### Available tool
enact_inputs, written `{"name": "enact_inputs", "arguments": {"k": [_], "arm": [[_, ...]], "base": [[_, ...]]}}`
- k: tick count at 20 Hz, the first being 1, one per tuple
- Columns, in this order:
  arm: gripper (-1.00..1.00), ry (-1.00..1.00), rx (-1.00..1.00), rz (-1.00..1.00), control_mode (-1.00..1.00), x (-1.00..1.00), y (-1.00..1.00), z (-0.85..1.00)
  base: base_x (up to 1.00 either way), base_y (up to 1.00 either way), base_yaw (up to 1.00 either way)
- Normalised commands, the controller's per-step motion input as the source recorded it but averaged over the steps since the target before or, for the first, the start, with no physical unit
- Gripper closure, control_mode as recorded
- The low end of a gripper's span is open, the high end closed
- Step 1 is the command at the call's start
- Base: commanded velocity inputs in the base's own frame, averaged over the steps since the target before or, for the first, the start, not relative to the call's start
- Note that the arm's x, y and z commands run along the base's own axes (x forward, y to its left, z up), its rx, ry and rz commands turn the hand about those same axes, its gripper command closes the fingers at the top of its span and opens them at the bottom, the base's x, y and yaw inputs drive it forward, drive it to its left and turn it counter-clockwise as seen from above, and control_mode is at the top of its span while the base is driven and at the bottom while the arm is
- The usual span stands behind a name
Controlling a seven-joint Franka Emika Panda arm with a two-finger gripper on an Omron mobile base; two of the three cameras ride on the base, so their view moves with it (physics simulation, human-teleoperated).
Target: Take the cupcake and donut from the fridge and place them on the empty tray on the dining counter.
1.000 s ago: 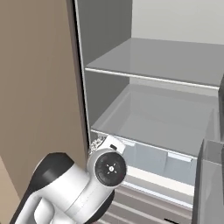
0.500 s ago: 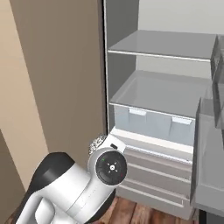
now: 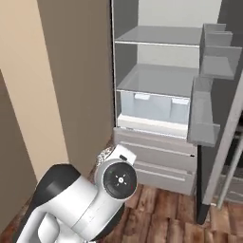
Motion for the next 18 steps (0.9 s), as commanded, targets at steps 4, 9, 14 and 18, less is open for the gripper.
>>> {"name": "enact_inputs", "arguments": {"k": [4,9,14,18], "arm": [[1.00,0.00,0.00,0.00,1.00,0.00,0.00,0.00],[1.00,0.00,0.00,0.00,1.00,0.00,0.00,0.00],[1.00,0.00,0.00,0.00,1.00,0.00,0.00,0.00],[1.00,0.00,0.00,0.00,1.00,0.00,0.00,0.00]], "base": [[-0.90,-0.62,-0.40],[-0.47,-0.38,-0.56],[-0.21,-0.13,-0.69],[-0.20,-0.11,-0.70]]}}
